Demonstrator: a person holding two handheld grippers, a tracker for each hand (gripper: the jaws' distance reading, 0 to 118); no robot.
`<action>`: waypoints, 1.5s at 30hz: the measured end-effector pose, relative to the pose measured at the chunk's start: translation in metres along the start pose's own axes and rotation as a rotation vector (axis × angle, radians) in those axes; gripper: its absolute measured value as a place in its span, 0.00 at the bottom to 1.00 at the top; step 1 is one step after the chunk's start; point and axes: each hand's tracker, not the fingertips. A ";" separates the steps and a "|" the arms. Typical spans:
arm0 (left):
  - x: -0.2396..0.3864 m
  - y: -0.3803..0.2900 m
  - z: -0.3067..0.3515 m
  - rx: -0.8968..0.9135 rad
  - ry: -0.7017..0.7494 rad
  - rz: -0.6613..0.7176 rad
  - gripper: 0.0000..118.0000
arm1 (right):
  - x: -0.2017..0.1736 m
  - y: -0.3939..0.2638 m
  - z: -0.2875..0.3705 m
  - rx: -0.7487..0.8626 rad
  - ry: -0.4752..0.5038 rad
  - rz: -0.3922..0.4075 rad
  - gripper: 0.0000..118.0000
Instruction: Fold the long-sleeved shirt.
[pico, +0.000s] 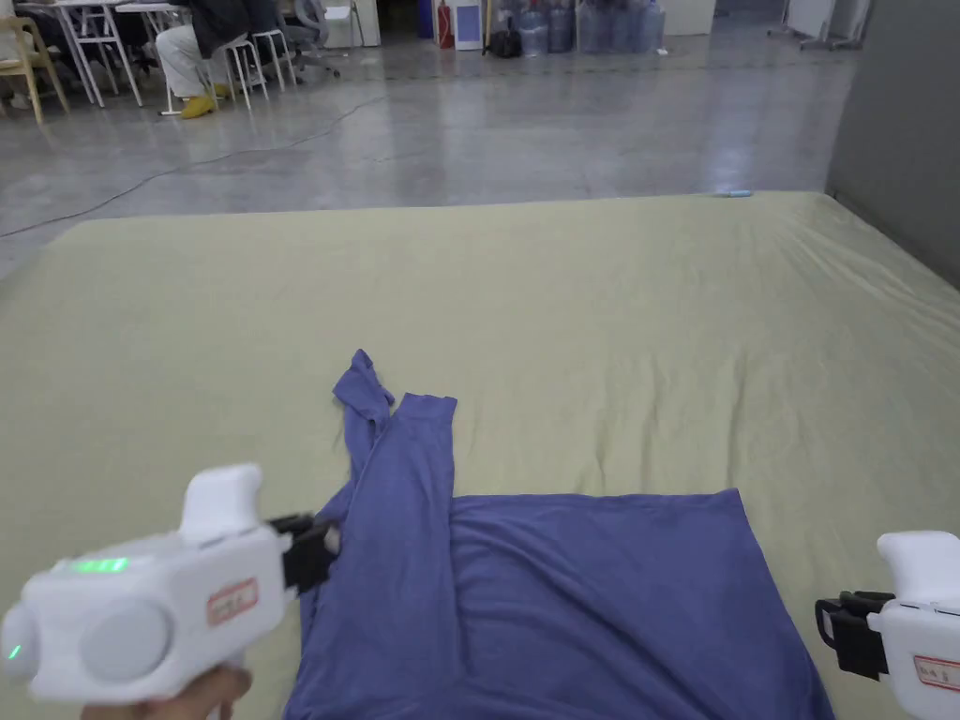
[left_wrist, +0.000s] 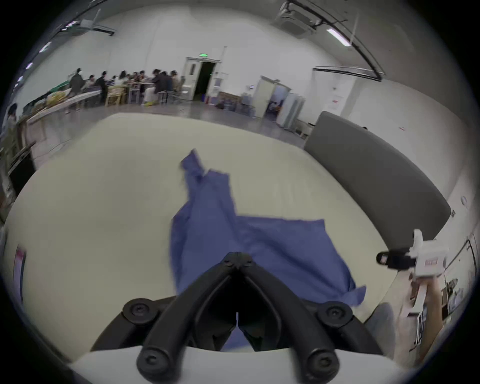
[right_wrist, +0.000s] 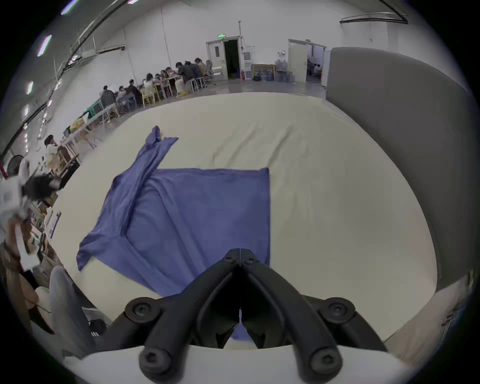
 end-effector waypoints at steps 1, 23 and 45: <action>0.006 0.018 -0.020 -0.004 -0.014 -0.015 0.00 | -0.005 0.004 -0.002 -0.005 0.005 0.003 0.02; -0.001 0.089 -0.344 -0.318 0.227 -0.089 0.00 | -0.005 0.022 -0.084 -0.108 0.051 -0.003 0.02; 0.038 -0.140 -0.055 -0.425 -0.075 0.025 0.94 | -0.047 0.020 -0.024 -0.024 0.110 0.047 0.02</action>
